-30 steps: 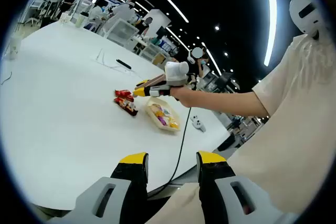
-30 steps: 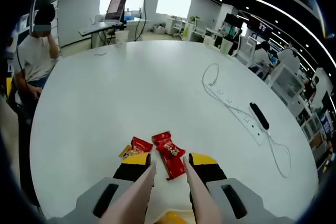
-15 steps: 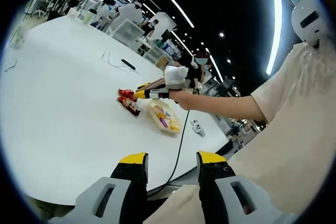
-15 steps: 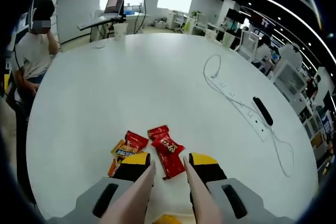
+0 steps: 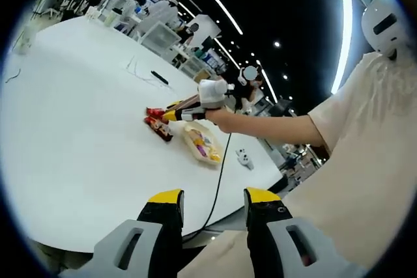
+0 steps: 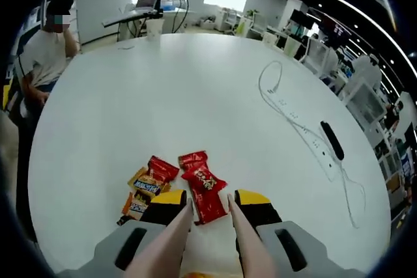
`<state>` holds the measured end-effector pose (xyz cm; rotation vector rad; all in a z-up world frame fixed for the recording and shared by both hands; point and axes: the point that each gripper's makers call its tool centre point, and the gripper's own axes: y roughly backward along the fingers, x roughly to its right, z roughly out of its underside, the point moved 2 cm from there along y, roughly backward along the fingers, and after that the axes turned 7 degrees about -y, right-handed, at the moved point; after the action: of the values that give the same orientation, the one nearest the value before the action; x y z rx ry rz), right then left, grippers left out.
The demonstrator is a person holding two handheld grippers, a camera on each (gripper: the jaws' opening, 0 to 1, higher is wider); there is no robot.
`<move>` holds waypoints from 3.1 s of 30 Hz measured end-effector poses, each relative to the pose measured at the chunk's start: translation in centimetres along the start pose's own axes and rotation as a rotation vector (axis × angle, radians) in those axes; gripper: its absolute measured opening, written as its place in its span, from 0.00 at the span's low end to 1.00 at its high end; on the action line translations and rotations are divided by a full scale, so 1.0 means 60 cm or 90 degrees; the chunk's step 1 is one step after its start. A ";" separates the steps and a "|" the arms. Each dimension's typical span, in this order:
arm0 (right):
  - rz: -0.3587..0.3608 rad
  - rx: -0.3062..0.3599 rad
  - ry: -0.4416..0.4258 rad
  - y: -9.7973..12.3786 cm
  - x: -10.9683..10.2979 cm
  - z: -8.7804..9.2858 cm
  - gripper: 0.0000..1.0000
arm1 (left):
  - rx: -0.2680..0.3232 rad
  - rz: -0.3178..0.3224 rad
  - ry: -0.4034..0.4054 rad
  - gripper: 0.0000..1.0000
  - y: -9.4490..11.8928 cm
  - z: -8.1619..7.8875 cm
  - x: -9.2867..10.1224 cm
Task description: Place the target food into the container with the food tongs after gripping and lifting it, then release it inside without dropping or visibly crushing the food.
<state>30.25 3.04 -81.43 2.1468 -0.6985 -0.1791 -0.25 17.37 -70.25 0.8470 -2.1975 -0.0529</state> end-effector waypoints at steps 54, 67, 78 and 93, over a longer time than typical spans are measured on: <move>-0.009 0.006 -0.160 -0.001 -0.015 0.010 0.22 | 0.000 -0.002 -0.005 0.36 -0.004 -0.011 -0.009; 0.010 0.018 -0.178 0.014 -0.010 0.003 0.22 | 0.016 -0.005 -0.002 0.36 0.002 -0.008 -0.007; 0.035 0.034 -0.180 0.040 -0.005 0.003 0.22 | 0.015 0.004 -0.012 0.36 0.002 -0.013 -0.004; 0.047 0.030 -0.181 0.067 -0.003 0.002 0.22 | 0.018 0.019 -0.027 0.36 -0.003 -0.021 0.000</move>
<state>28.36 1.14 -78.42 2.1580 -0.9518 -0.4381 0.67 17.49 -69.42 0.8356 -2.2548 -0.0263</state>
